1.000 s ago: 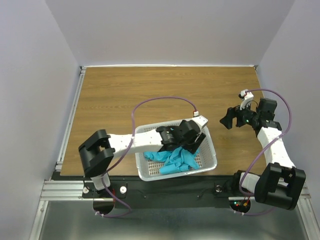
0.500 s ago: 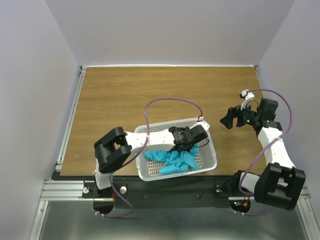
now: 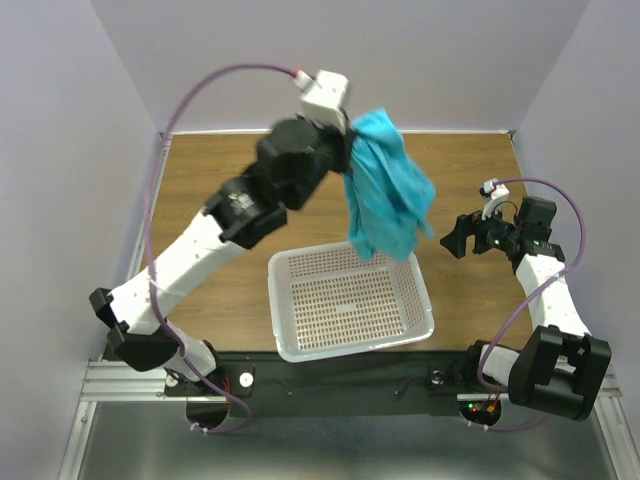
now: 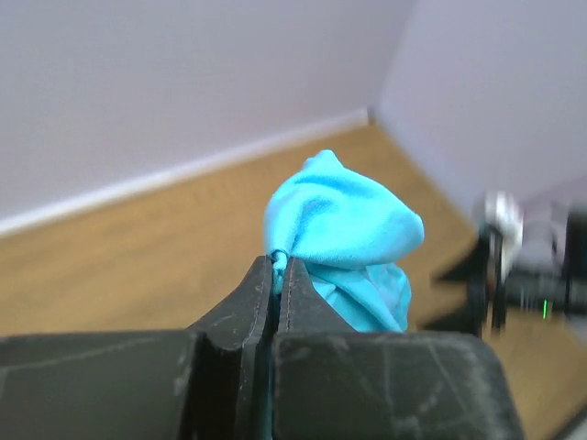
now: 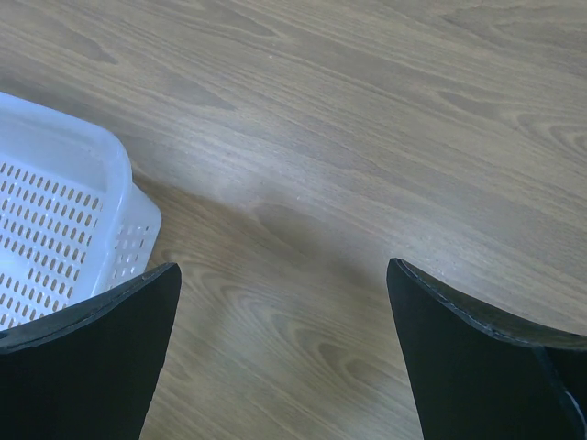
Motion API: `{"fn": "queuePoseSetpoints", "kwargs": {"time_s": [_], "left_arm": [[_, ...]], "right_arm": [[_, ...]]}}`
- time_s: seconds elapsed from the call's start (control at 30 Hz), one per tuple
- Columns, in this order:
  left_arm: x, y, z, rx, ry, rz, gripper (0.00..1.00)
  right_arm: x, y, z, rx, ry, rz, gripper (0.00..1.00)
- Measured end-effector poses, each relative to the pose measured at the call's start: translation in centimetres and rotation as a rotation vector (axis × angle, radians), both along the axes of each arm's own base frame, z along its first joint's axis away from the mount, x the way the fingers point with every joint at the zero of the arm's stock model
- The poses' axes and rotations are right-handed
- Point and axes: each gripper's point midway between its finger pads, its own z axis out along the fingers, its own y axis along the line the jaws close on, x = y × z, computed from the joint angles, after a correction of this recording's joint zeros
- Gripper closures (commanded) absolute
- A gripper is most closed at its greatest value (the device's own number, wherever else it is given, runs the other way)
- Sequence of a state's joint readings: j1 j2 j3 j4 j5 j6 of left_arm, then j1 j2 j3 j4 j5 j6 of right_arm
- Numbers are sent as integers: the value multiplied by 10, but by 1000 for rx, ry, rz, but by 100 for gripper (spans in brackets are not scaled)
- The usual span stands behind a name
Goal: Fold and stack the t-shirts
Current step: Move the tshirt to the center of the board
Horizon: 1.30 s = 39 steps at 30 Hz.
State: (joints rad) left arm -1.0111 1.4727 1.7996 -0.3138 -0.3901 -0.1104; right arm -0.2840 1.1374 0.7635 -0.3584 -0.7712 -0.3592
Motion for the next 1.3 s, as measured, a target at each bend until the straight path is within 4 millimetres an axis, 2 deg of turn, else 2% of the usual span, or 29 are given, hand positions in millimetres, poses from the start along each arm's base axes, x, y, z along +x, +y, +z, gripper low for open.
{"fn": "queuePoseSetpoints", "kwargs": {"time_s": [0.07,0.2,0.23,0.33,0.43,0.47,0.57,0.6,0.63,0.67,0.73,0.8,0.83,0.87,0.9,0.93,1.0,1.03,1.07,1.13,1.23,1.3], "left_arm": [[14,27,54,-103,-93,57,100],[27,63,130,-230,-237,120,100],[29,66,144,-252,-264,121,100],[40,66,160,-275,-303,124,100],[67,59,135,-225,-273,126,100],[79,55,114,-193,-246,126,100],[105,45,42,-89,-137,120,100],[113,43,6,-39,-80,119,100],[117,41,-14,-11,-49,117,100],[121,40,-48,27,2,113,100],[123,43,-107,97,101,108,100],[119,46,-152,141,185,98,100],[118,48,-165,148,212,94,100],[117,47,-173,142,227,86,100],[116,45,-175,131,231,76,95],[115,42,-176,122,231,65,84],[111,37,-175,96,225,36,57],[108,37,-174,81,223,26,37],[105,37,-172,64,217,17,31],[98,41,-169,51,206,15,21],[85,57,-157,27,177,39,15],[77,69,-141,6,143,65,14]], "right_arm": [[0,-1,0,1,0,-2,0],[0,-1,0,2,0,-1,0],[0,-1,0,3,2,-1,0],[0,-1,0,3,1,-1,0],[0,-1,0,3,1,-1,0],[0,-1,0,3,1,-1,0],[0,0,0,4,1,0,0],[0,0,0,4,2,-1,0],[0,0,0,4,1,0,0],[0,0,0,4,1,0,0],[0,0,0,5,1,1,0],[0,0,0,6,1,2,0],[0,0,0,6,0,2,0],[0,0,0,7,1,3,0],[0,1,0,8,1,5,0],[0,1,0,9,0,5,0],[0,1,0,11,1,8,0],[0,2,0,14,2,10,0],[-1,2,-1,17,4,13,0],[-2,6,0,33,2,32,0],[-5,13,2,61,-7,75,0],[-11,20,3,83,-2,116,0]]}}
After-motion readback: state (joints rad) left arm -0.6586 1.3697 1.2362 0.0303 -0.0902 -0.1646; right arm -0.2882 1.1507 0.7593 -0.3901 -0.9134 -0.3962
